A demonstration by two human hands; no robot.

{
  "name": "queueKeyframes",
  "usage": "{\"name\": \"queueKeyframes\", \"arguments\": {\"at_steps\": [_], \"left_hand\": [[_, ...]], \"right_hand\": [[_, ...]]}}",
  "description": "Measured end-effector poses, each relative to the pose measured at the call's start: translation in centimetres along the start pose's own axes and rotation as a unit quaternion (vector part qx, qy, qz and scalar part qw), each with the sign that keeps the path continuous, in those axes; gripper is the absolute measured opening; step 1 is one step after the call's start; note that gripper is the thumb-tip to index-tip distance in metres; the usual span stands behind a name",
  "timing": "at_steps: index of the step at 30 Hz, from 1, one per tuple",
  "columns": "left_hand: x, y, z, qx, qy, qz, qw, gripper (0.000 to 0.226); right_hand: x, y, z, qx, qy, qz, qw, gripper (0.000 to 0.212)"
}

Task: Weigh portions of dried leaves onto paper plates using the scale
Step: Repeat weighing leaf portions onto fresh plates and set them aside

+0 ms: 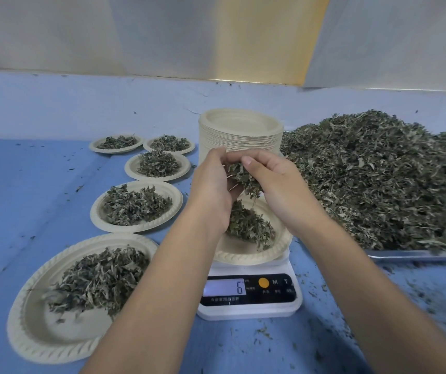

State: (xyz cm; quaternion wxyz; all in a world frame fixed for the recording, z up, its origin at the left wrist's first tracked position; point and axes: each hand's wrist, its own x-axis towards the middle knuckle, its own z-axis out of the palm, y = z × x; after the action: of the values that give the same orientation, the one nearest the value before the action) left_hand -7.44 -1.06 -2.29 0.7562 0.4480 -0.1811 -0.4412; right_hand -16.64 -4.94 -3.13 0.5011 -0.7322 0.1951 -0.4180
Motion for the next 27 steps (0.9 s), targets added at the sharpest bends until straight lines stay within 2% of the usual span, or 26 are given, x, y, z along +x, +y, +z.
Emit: {"name": "queueKeyframes", "arguments": {"at_steps": [4, 11, 20, 24, 27], "left_hand": [[-0.1, 0.3, 0.0, -0.060, -0.009, -0.051, 0.997, 0.020], [-0.5, 0.4, -0.2, -0.141, -0.008, -0.112, 0.984, 0.030], [-0.7, 0.6, -0.3, -0.165, -0.003, -0.121, 0.979, 0.029], [-0.5, 0.8, -0.5, -0.152, 0.036, -0.104, 0.982, 0.025], [-0.2, 0.9, -1.1, -0.159, 0.031, -0.071, 0.984, 0.044]], "right_hand": [[0.0, 0.2, 0.5, -0.046, 0.017, -0.023, 0.999, 0.025], [-0.1, 0.3, 1.3, -0.030, 0.023, -0.036, 0.999, 0.024], [0.0, 0.2, 1.3, 0.030, 0.030, -0.022, 0.999, 0.023], [0.1, 0.2, 0.7, 0.024, 0.043, -0.032, 0.998, 0.022], [0.1, 0.2, 0.2, 0.001, 0.049, -0.034, 0.998, 0.023]]}}
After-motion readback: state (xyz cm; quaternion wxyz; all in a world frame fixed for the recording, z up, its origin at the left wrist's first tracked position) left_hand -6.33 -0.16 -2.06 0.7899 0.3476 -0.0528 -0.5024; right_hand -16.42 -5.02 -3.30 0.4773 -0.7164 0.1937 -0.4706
